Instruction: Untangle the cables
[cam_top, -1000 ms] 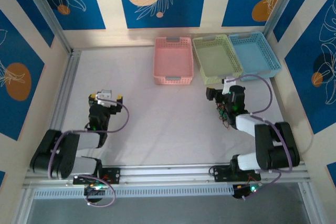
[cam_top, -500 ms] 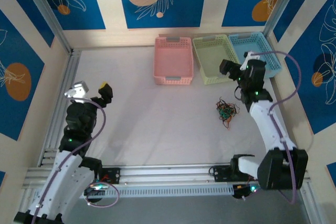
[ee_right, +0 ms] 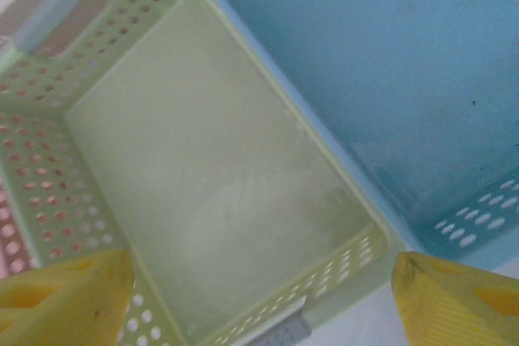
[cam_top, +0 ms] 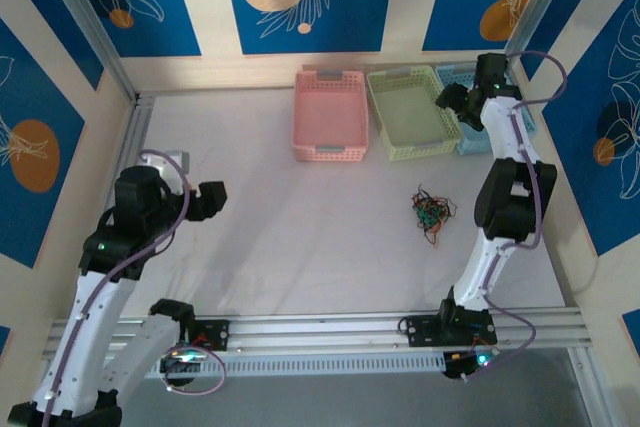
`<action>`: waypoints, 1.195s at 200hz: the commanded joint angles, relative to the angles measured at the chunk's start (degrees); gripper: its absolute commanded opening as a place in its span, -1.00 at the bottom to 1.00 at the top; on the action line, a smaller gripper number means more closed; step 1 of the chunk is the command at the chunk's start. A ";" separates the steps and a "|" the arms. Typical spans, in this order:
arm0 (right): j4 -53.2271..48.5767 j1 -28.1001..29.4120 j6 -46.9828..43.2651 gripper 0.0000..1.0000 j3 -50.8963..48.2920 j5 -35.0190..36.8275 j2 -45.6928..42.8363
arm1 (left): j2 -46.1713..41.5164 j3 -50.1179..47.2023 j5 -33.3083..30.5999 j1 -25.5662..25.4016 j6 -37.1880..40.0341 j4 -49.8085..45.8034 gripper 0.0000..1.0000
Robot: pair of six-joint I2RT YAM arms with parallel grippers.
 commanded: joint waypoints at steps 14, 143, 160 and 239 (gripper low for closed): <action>-14.35 -0.33 -1.56 0.67 18.77 0.04 10.62 | -1.24 -2.16 2.10 0.07 1.96 -5.80 0.62; -22.73 -1.12 2.59 0.43 41.11 -0.85 26.73 | -1.86 -4.49 2.71 0.17 2.73 -3.98 0.63; -23.61 -1.75 5.07 0.35 40.76 -3.07 27.42 | -1.86 -4.53 2.78 0.14 2.73 -3.97 0.63; -27.62 1.51 2.84 0.23 44.79 3.52 31.05 | -2.28 -4.84 3.05 0.19 2.82 -3.61 0.64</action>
